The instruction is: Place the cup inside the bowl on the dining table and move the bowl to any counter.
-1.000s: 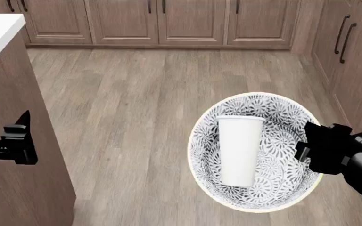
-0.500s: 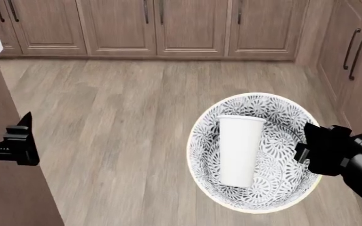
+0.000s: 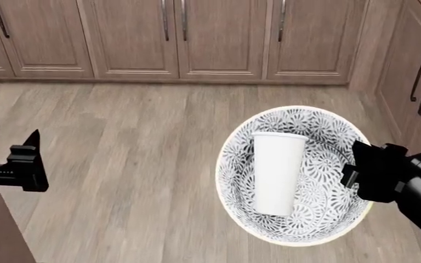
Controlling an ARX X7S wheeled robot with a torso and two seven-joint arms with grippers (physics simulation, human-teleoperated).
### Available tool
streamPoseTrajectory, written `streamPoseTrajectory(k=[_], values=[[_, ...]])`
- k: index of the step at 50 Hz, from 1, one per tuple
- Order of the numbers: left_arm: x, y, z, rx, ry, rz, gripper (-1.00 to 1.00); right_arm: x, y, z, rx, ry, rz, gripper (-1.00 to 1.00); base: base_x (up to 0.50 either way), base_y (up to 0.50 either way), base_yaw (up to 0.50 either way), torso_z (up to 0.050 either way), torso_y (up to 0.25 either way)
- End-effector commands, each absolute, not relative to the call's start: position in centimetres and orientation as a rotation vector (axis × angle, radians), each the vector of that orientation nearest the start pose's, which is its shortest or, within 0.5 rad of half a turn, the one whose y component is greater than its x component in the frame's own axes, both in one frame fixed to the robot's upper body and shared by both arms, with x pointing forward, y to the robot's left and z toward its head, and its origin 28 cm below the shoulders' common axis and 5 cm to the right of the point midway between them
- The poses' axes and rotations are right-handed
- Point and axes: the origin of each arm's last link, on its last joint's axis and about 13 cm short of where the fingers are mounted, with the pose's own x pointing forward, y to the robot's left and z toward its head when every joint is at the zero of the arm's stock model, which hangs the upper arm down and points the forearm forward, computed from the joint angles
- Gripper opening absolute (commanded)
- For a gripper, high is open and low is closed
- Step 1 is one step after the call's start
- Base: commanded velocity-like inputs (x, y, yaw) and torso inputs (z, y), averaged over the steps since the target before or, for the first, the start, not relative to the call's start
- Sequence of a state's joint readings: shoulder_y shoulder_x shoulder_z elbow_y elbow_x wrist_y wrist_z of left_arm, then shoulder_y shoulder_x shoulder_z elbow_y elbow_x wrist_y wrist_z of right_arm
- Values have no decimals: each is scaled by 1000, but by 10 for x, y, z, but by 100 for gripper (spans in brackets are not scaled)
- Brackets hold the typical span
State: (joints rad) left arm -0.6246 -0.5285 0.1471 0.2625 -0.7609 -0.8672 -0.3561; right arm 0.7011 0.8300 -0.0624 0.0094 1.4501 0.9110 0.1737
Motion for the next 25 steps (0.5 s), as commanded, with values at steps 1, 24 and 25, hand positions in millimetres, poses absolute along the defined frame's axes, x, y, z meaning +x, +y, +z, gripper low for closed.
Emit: streamPoseTrajectory(k=[1,24,25], values=[[284,269,178,21,120,-17,100,272,-233,214,400,277,307,-100,500,-11,0,0,0],[284,268,178,23,119,-16,100,274,-233,210,407,277,307,-100,500,-28,0,0,1],[284,268,178,22,119,-16,100,274,-233,210,407,277,308,-100,500,-46,0,0,0]])
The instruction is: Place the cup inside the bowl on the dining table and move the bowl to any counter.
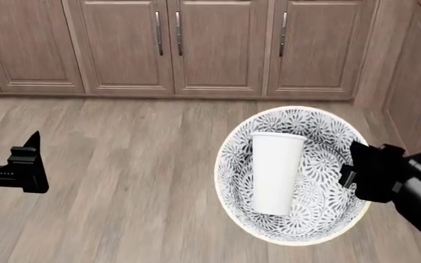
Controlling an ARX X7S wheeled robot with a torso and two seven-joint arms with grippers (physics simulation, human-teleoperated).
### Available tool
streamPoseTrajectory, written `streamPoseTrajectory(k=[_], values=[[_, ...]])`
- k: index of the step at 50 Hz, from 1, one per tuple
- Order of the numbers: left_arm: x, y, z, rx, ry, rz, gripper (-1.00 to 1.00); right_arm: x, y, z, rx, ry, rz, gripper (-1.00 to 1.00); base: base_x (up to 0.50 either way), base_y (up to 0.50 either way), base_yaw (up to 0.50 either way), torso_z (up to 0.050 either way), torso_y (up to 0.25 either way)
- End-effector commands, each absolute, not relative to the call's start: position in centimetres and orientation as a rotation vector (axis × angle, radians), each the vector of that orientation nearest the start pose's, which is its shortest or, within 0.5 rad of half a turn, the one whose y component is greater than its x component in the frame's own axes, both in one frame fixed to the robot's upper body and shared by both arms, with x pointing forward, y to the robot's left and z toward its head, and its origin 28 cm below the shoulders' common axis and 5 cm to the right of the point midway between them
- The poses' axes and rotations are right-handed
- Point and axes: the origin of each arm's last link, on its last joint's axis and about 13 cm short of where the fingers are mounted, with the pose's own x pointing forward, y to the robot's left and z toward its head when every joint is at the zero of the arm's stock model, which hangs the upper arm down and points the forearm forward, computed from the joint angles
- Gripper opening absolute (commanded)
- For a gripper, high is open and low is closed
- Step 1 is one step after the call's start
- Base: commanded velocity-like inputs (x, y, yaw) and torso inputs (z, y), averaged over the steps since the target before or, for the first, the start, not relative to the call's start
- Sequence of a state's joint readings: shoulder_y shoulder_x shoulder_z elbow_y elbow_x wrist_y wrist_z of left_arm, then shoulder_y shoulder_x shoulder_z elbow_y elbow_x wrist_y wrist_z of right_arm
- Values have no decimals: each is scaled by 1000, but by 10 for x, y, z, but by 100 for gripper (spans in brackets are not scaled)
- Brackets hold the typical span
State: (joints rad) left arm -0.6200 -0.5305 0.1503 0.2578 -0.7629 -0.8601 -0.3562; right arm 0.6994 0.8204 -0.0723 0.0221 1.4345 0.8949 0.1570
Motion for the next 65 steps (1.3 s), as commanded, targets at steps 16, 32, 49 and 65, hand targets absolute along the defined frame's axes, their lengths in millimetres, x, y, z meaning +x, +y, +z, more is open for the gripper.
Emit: streamPoseTrajectory(k=[16,32,49,65], values=[[285,268,175,10,124,-19,100,275,-228,208,418,277,323,-100,500,-44,0,0,2],[285,268,177,17,120,-18,100,284,-227,232,412,231,342,-100,500,-45,0,0,1],[287,268,185,19,98,-21,100,295,-225,244,400,210,357,-100,500,-45,0,0,1],[288,266,189,23,88,-23,100,294,-224,250,396,202,361,-100,500,-43,0,0,2]])
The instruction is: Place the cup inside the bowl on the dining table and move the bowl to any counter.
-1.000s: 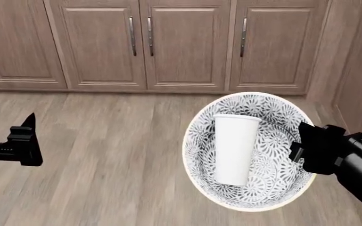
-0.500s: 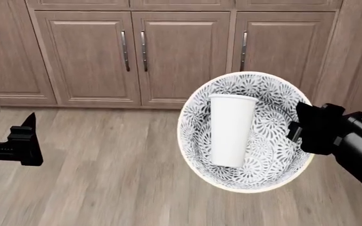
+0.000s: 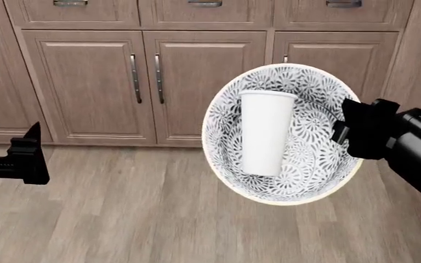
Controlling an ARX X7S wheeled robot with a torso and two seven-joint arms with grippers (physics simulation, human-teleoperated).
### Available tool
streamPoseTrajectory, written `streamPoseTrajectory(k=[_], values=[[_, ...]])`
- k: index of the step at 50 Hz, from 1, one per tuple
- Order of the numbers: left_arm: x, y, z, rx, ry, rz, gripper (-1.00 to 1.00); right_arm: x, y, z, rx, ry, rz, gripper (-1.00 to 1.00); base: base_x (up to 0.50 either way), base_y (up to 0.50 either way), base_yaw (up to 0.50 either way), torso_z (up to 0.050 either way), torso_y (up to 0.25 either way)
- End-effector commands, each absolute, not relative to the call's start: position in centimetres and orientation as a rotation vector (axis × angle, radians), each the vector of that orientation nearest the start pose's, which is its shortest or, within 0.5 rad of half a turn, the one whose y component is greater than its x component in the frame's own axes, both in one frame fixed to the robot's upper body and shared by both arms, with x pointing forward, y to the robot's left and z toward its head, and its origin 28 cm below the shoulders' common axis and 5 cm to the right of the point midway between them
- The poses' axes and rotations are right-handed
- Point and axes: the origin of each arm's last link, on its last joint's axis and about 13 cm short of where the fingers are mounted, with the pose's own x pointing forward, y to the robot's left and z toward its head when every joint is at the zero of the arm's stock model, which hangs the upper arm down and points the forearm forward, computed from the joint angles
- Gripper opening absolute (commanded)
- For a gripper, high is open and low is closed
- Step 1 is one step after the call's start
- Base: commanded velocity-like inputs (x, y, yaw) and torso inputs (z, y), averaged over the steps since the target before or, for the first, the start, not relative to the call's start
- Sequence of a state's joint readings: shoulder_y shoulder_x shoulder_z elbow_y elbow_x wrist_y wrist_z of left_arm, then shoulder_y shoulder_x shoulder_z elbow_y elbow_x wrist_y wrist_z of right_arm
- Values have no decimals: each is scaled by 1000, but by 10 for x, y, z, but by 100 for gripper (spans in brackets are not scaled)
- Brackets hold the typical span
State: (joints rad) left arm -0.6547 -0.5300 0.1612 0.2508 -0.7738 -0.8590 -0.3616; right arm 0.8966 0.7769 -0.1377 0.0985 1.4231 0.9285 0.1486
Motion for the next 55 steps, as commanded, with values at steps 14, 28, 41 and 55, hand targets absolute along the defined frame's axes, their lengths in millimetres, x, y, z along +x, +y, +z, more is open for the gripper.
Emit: streamPoseTrajectory(k=[14,28,41,55], values=[[288,266,194,34,82,-31,100,295,-223,249,397,203,363,-100,500,-44,0,0,1],[289,264,193,34,83,-36,100,292,-225,247,398,204,352,-100,500,-44,0,1,1],[291,264,194,33,81,-36,100,290,-226,248,397,208,347,-100,500,-53,0,0,1],[292,264,201,36,64,-40,100,291,-225,250,393,208,351,-100,500,-59,0,0,1]])
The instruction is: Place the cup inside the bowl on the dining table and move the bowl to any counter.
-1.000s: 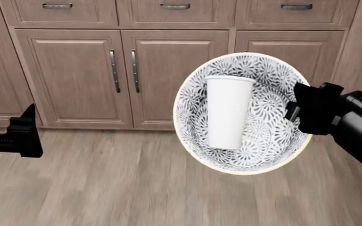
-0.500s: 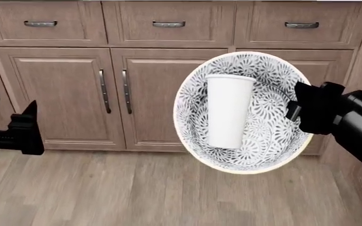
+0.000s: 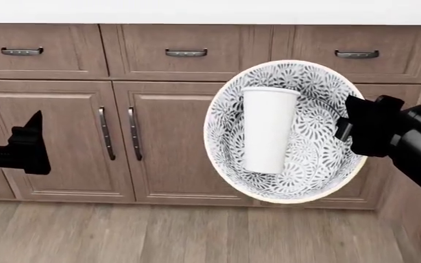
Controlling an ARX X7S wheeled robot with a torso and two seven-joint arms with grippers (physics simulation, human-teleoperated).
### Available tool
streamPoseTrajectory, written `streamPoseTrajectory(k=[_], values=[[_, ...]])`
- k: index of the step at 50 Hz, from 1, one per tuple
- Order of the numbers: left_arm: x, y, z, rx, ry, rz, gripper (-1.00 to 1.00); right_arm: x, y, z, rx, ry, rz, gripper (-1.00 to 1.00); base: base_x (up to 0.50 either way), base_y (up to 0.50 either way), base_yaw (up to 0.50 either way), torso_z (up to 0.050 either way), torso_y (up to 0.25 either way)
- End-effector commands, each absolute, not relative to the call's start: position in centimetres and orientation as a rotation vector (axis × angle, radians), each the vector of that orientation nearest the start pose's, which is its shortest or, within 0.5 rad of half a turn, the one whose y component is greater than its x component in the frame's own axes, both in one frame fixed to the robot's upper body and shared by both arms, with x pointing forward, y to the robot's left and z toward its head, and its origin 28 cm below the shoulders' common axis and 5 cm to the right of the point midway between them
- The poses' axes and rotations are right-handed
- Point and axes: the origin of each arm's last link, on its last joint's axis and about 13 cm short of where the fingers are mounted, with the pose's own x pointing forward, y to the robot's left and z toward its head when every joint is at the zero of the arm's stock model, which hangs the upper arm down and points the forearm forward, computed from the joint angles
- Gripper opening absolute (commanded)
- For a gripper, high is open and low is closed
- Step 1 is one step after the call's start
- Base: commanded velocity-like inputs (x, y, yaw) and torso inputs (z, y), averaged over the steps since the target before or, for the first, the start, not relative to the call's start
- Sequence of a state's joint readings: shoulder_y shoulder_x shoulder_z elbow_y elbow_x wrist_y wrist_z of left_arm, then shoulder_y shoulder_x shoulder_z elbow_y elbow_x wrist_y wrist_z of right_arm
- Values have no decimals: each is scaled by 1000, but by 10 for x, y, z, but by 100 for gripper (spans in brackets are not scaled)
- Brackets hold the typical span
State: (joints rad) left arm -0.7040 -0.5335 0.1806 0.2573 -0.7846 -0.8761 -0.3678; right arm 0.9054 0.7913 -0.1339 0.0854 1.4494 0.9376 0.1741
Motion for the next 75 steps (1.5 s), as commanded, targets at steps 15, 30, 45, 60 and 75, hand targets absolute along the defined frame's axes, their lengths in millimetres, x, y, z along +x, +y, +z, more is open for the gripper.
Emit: streamPoseTrajectory(k=[15,30,45,60,75], values=[[292,264,204,38,59,-35,100,295,-225,248,402,208,357,-100,500,-59,0,0,2],[297,266,202,86,33,58,100,297,-223,249,400,205,361,-100,500,-59,0,0,1],[294,268,202,62,34,44,100,299,-222,253,397,205,364,-100,500,-57,0,0,1],[293,268,201,56,34,40,100,296,-223,249,402,213,357,-100,500,-58,0,0,1],[294,268,197,50,39,43,100,299,-219,246,397,228,368,-100,500,-59,0,1,1]])
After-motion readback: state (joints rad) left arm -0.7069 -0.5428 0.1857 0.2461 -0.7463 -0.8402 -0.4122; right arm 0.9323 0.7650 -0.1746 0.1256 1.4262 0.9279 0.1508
